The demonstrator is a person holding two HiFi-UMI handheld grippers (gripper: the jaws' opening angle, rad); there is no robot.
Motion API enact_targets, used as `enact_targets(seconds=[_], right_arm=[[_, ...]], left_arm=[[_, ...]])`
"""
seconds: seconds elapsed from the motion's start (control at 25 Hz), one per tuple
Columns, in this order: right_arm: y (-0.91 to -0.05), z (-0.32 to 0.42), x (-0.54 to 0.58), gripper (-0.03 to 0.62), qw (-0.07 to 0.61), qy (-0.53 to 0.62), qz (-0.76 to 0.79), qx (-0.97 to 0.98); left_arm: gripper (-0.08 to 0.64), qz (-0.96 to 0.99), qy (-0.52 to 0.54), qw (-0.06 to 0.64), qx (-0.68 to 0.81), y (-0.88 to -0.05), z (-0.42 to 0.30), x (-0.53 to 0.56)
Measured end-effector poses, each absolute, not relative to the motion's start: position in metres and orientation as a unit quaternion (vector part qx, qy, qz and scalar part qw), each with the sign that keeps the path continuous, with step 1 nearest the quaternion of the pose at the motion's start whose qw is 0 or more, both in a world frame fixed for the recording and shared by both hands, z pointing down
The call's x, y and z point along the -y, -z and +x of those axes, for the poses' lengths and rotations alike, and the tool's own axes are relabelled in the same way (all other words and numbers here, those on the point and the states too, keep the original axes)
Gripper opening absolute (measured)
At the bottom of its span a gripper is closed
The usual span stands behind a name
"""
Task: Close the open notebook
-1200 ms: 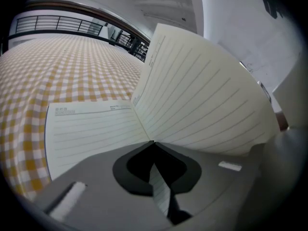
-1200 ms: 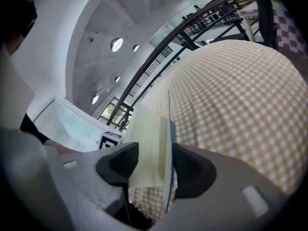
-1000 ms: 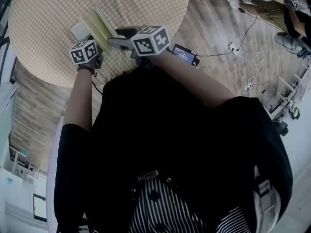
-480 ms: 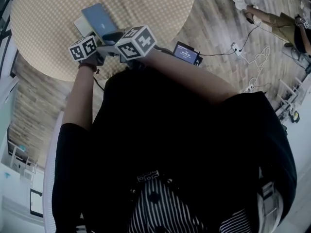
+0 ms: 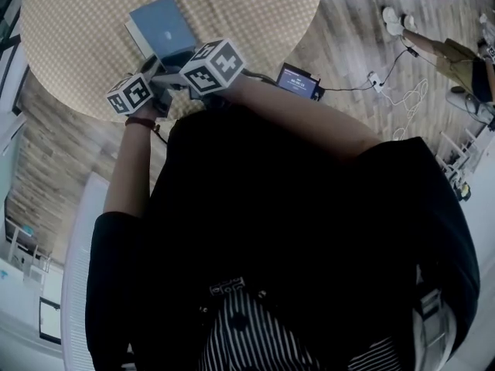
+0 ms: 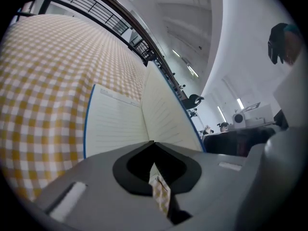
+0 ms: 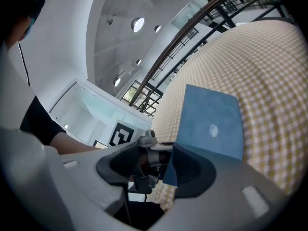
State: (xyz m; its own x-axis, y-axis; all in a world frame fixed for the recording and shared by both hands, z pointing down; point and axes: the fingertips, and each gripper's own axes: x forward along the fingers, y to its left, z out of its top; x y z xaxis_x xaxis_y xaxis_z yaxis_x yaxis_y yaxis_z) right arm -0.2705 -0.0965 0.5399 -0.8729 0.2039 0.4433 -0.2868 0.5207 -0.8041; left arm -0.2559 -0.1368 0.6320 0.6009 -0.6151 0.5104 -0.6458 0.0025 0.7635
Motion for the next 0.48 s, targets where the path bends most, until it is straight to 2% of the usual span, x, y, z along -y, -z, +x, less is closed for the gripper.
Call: enact_targets(seconds=[0.28,0.48], right_arm=[[-0.548,-0.282,0.078,0.209,0.262,-0.517,-0.003,0.815],[-0.565,-0.283,0.075,0.208,0.299,-0.541,-0.006,0.786]], left_arm=[[0.003,0.685,0.020,0.564,0.461,-0.632,-0.273,0.113],[0.003,0.653,0.004,0.582,0.485,-0.635,-0.301,0.087]])
